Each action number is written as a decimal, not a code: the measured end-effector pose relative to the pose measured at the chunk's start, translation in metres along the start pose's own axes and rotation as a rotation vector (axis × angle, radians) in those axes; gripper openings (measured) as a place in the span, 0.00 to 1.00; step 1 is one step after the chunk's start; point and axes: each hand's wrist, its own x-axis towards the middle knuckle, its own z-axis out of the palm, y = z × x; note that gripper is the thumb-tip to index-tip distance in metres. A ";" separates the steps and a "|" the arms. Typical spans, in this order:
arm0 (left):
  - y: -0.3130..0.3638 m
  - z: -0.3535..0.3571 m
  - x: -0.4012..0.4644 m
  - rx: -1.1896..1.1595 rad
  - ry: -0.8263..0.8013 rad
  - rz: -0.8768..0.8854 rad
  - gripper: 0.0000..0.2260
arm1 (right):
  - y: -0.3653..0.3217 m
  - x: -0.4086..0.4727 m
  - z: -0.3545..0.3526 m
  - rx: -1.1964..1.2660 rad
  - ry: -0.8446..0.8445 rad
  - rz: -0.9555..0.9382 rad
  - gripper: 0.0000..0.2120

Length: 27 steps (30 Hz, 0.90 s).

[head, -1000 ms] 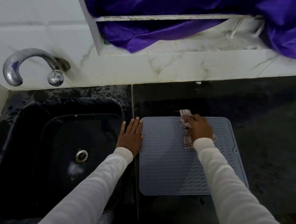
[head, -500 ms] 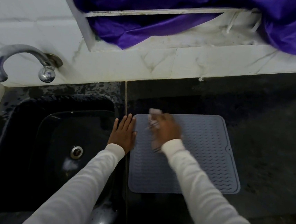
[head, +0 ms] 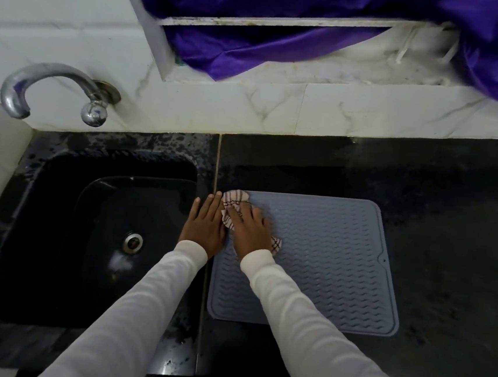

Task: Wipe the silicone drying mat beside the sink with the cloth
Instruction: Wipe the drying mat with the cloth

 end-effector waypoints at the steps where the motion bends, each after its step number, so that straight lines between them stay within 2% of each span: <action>1: -0.001 0.000 0.000 -0.002 -0.005 -0.001 0.29 | 0.000 -0.001 -0.003 0.009 -0.021 -0.002 0.30; 4: -0.005 0.000 0.001 -0.064 0.024 -0.026 0.29 | 0.011 -0.004 -0.013 -0.006 -0.061 -0.002 0.30; 7: -0.007 0.001 0.001 -0.124 0.019 -0.022 0.29 | 0.042 -0.013 -0.021 -0.032 -0.104 0.079 0.33; 11: -0.008 -0.003 0.000 -0.118 0.013 -0.013 0.32 | 0.085 -0.026 -0.031 -0.076 -0.111 0.204 0.30; 14: -0.010 -0.004 -0.001 -0.098 0.009 0.003 0.28 | 0.106 -0.035 -0.039 -0.125 -0.130 0.276 0.32; 19: -0.013 -0.009 0.002 -0.101 -0.024 0.043 0.28 | 0.133 -0.047 -0.051 -0.082 -0.055 0.508 0.29; 22: -0.016 -0.014 0.007 -0.105 -0.048 0.080 0.29 | 0.122 -0.037 -0.062 0.036 -0.005 0.604 0.23; 26: -0.019 -0.016 0.008 -0.073 -0.039 0.125 0.29 | 0.057 -0.023 -0.056 0.187 0.150 0.467 0.19; 27: -0.019 -0.015 0.007 -0.089 -0.033 0.128 0.29 | 0.038 -0.020 -0.049 0.200 0.145 0.429 0.20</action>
